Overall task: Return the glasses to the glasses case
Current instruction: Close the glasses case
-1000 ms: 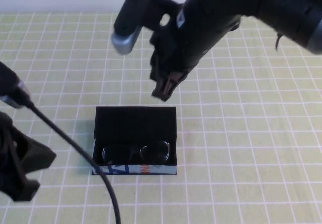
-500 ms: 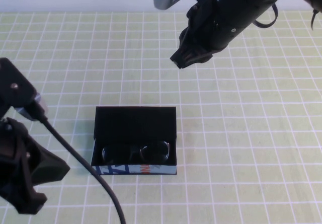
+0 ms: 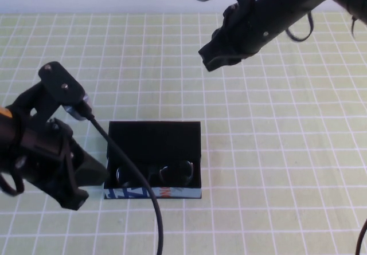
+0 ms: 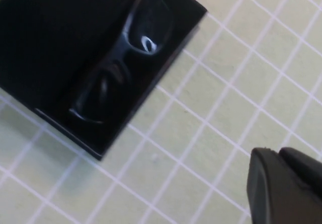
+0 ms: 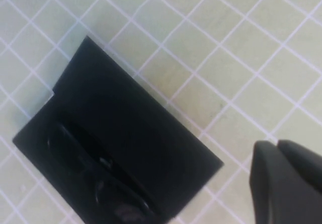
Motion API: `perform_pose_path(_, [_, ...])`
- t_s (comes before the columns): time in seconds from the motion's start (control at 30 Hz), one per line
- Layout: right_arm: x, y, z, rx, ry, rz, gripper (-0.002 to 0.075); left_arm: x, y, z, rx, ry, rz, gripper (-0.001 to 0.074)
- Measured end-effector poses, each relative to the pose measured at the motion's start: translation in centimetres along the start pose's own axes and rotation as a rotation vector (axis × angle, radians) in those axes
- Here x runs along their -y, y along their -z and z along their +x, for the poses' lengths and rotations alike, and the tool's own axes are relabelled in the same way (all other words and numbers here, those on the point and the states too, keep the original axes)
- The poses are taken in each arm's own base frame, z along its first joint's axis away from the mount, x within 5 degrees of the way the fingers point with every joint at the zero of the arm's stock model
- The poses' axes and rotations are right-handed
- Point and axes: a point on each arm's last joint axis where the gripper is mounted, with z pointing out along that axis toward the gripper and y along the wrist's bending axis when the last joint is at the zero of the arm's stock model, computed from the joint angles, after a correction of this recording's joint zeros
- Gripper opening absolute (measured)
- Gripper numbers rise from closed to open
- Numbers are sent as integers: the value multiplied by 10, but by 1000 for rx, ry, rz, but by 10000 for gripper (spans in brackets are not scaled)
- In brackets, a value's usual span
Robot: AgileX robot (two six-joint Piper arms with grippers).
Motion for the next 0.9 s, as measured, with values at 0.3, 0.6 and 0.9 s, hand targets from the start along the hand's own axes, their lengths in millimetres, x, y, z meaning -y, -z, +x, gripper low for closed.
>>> perform_pose_path(0.3, [29, -45, 2, 36, -107, -18, -18, -5, -21, -5, 29, -73, -99, -3])
perform_pose_path(0.6, [39, -87, 8, 43, -134, -73, -18, -16, -80, 11, -61, -13, -54, -3])
perform_pose_path(0.9, [49, -133, 26, -18, -162, -128, -18, -33, -121, 17, -127, 71, -18, -3])
